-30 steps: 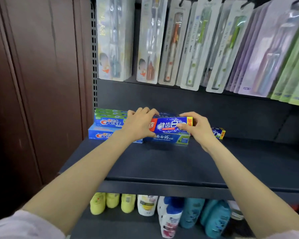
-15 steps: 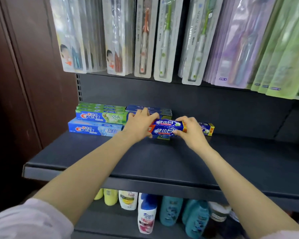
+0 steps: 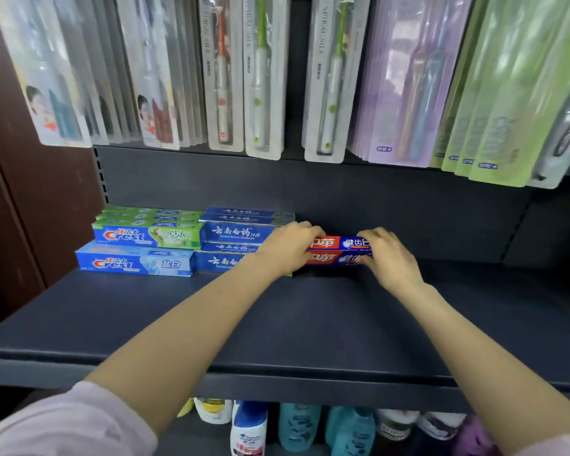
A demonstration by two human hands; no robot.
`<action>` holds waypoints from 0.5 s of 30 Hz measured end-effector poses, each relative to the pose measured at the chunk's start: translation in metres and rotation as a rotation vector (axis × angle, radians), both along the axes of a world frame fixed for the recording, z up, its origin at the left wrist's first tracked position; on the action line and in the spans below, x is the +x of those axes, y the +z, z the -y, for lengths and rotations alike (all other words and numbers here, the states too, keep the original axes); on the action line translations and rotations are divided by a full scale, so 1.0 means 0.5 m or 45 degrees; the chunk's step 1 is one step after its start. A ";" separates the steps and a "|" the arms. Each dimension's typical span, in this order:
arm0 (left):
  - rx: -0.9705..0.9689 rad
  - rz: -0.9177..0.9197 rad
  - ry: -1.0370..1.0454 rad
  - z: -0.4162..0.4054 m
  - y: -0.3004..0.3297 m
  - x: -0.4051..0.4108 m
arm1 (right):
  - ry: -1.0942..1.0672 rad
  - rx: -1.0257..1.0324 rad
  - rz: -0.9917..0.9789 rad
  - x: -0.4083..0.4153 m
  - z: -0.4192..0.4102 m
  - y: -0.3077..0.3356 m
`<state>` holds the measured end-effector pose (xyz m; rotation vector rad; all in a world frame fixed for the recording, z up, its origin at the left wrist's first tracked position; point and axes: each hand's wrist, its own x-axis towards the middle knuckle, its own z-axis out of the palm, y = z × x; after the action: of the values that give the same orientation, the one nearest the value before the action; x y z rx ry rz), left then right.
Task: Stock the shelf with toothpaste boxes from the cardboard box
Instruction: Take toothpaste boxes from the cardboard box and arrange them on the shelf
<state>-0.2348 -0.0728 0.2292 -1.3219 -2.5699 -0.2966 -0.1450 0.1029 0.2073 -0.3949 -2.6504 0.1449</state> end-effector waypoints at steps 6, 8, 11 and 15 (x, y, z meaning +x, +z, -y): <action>-0.236 -0.292 0.143 -0.099 -0.017 -0.013 | 0.008 0.044 0.101 -0.029 -0.070 -0.013; -0.320 -0.388 0.232 -0.119 -0.031 -0.022 | 0.029 0.075 0.121 -0.043 -0.079 -0.021; -0.357 -0.438 0.337 -0.134 -0.043 -0.029 | 0.047 0.093 0.114 -0.065 -0.077 -0.038; -0.401 -0.456 0.395 -0.151 -0.059 -0.033 | 0.062 0.001 0.134 -0.086 -0.075 -0.061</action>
<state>-0.2511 0.0027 0.1995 -0.9313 -2.5169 0.3802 -0.1878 0.1406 0.1768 -0.3469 -2.7650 0.1421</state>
